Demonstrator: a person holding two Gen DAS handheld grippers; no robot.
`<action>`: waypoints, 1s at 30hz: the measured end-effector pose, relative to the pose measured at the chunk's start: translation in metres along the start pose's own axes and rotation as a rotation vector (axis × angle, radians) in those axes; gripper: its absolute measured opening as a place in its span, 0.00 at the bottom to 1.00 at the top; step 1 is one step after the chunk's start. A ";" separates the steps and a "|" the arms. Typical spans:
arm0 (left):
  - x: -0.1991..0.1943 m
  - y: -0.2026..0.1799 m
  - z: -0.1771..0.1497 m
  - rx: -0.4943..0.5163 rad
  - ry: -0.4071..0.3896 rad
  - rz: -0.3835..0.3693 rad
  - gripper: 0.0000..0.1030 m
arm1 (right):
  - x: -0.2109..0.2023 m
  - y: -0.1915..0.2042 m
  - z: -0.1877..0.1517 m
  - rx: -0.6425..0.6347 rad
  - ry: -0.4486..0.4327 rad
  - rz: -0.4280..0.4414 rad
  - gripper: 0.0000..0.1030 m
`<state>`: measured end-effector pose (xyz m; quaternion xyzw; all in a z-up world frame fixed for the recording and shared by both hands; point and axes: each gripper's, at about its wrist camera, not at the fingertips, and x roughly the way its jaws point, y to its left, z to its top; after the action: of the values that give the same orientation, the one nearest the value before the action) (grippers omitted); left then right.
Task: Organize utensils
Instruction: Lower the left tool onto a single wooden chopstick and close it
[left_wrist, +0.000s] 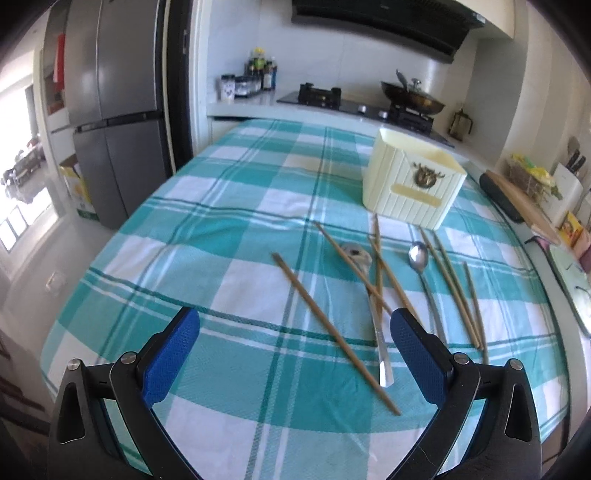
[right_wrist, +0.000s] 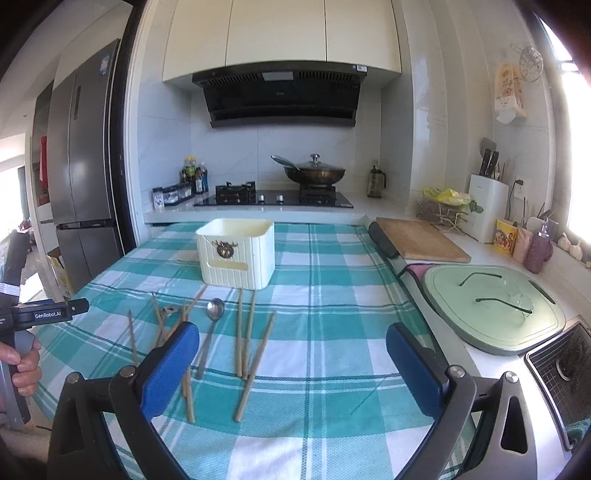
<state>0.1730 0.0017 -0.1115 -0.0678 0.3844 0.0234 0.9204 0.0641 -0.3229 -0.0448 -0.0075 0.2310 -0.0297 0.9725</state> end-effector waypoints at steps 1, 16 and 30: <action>0.010 -0.002 -0.001 0.004 0.017 0.011 1.00 | 0.013 -0.004 -0.003 -0.001 0.042 -0.007 1.00; 0.104 -0.012 -0.003 -0.056 0.168 0.166 1.00 | 0.171 -0.005 -0.031 0.005 0.382 0.077 1.00; 0.103 -0.004 -0.021 0.056 0.193 0.161 1.00 | 0.241 0.024 -0.050 -0.068 0.505 -0.015 0.99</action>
<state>0.2314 -0.0059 -0.1989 -0.0129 0.4758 0.0796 0.8759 0.2583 -0.3138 -0.1982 -0.0341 0.4674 -0.0301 0.8829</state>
